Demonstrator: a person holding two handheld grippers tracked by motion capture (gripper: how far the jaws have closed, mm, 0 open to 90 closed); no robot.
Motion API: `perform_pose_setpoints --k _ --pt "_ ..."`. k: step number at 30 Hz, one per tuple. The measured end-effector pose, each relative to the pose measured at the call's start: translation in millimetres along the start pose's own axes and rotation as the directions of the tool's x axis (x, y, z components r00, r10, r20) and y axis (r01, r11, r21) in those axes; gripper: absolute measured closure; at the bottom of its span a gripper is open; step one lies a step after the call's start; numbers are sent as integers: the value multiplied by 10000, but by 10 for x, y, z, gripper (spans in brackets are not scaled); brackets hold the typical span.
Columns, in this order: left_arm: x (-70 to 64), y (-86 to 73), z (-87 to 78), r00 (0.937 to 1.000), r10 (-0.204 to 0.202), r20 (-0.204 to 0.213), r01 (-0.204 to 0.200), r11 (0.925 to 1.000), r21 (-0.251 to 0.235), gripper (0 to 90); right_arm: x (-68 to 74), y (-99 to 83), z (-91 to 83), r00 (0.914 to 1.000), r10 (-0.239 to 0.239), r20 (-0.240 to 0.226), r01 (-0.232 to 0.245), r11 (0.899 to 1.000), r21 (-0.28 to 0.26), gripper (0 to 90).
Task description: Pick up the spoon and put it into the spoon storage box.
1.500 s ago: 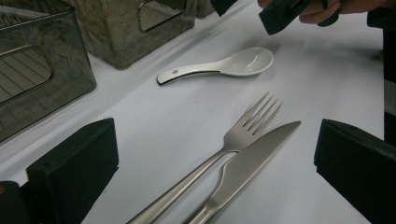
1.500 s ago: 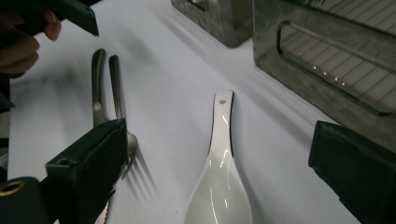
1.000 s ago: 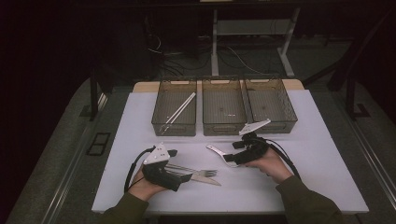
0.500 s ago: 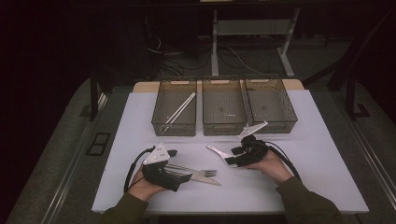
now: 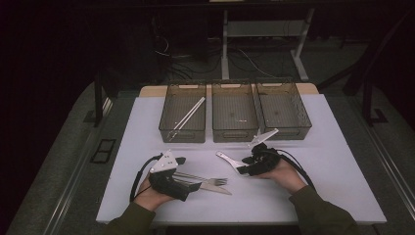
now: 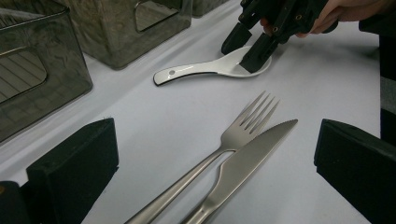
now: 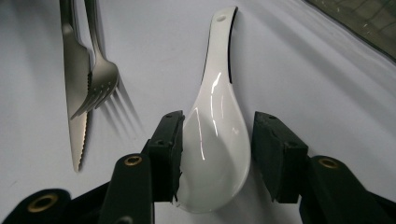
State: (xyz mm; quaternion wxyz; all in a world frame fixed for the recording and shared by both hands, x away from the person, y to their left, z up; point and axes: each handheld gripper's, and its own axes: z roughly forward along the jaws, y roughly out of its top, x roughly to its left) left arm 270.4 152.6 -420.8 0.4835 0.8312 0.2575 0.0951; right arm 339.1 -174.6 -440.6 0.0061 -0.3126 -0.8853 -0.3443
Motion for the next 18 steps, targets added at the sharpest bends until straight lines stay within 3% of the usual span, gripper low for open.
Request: perform_pose_setpoints --k 7,18 --pt "-1 2 -3 10000 6 -2 -6 10000 9 0 63 1 10 9977 -525 437 515 9984 237 579" --pt "-6 -4 5 10000 74 8 -74 10000 16 0 139 -2 16 9975 -669 248 658 9970 419 687"
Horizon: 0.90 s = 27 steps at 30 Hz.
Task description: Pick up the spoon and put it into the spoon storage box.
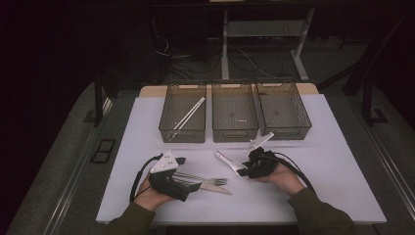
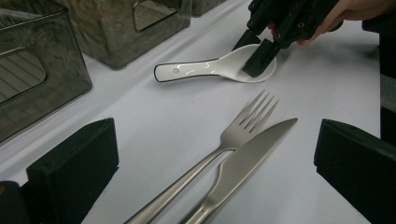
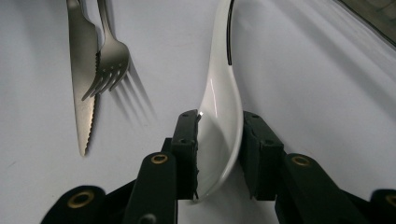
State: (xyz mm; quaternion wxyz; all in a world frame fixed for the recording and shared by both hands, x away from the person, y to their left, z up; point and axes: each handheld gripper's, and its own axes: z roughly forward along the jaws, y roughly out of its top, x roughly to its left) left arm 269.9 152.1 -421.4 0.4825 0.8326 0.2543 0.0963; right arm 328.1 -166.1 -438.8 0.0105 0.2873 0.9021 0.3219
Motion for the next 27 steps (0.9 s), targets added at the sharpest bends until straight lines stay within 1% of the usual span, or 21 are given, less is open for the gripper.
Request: perform_pose_setpoints --k 6,9,20,23,26,27 --pt "-1 -4 3 10000 60 -12 -60 10000 44 0 14 -15 -1 9999 97 51 -97 9999 -87 710" --pt "-3 -4 4 10000 39 -1 -39 10000 17 0 24 -18 -8 9998 184 75 -183 9998 -120 742" --pt "4 -19 11 9999 92 122 -92 10000 4 0 38 -16 -16 9996 271 -66 -273 9992 -306 809" --pt "7 -22 9 9998 128 152 -128 9999 21 0 44 -14 -20 9997 242 -87 -245 9991 -357 818" --pt "13 -34 5 9997 179 176 -181 9998 110 0 52 -13 -22 9995 313 -80 -315 9988 -377 818" --pt "19 -45 5 9996 222 184 -224 9997 106 0 44 -16 -23 9996 257 -112 -261 9989 -378 818"
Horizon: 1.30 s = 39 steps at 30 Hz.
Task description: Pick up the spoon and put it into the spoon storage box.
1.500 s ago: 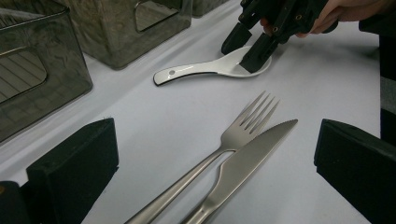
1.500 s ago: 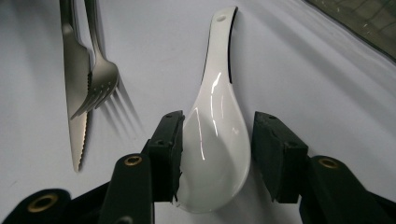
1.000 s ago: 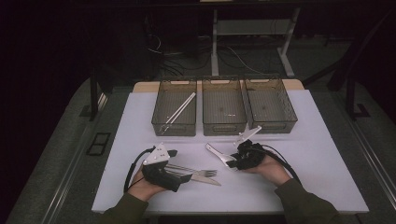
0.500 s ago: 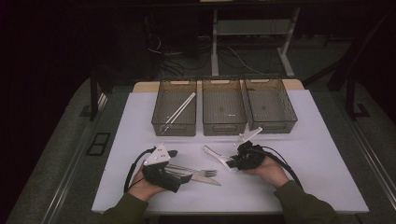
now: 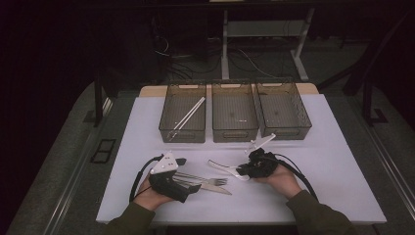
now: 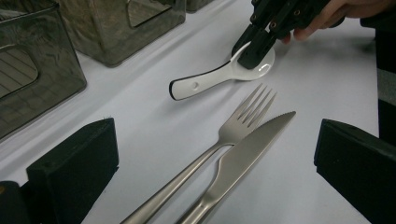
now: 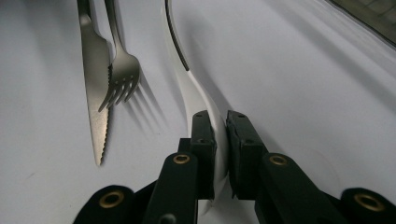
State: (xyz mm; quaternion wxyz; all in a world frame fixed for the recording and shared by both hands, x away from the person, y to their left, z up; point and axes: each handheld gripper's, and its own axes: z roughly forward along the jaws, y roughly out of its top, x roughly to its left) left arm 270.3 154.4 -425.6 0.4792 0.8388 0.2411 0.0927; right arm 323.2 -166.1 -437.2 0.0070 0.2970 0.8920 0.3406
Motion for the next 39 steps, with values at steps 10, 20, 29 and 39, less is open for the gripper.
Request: perform_pose_setpoints --k 10,20,29,39 --pt "21 -26 -2 9999 -102 134 103 9999 -107 0 8 8 -50 10000 0 16 0 10000 -59 819" --pt "16 -25 0 9998 -88 153 88 10000 1 0 -20 17 -205 9999 79 123 -73 9990 -450 818" --pt "10 -21 0 9999 -43 164 44 10000 -43 0 -64 17 -357 9997 152 203 -135 9966 -817 818" --pt "2 -18 3 9999 -61 141 61 10000 -30 0 -121 13 -510 9988 327 374 -280 9924 -1198 819"
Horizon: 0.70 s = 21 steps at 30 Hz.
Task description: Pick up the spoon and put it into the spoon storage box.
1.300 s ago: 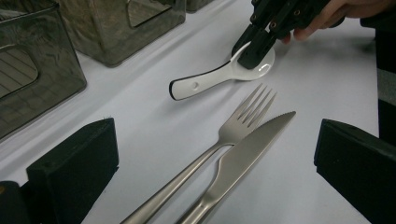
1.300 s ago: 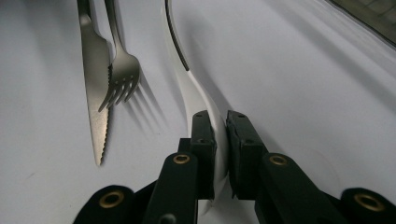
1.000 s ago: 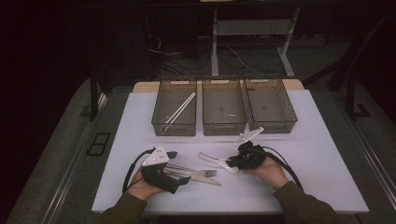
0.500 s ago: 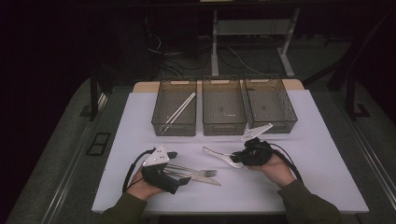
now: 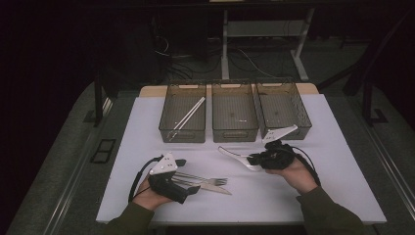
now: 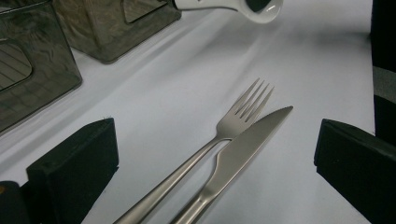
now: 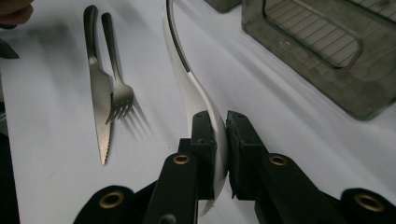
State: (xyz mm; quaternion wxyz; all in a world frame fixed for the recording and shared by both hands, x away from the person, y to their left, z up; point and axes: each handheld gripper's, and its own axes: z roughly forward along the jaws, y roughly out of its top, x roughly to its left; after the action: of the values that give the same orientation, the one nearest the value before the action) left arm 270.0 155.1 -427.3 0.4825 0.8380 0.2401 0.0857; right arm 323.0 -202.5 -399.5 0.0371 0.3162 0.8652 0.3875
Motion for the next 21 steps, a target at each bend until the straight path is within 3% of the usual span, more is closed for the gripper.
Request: perform_pose_setpoints --k 21 --pt "5 5 -1 10000 11 9 -11 10000 -95 0 -218 236 -240 9973 158 714 -102 9969 -782 818"
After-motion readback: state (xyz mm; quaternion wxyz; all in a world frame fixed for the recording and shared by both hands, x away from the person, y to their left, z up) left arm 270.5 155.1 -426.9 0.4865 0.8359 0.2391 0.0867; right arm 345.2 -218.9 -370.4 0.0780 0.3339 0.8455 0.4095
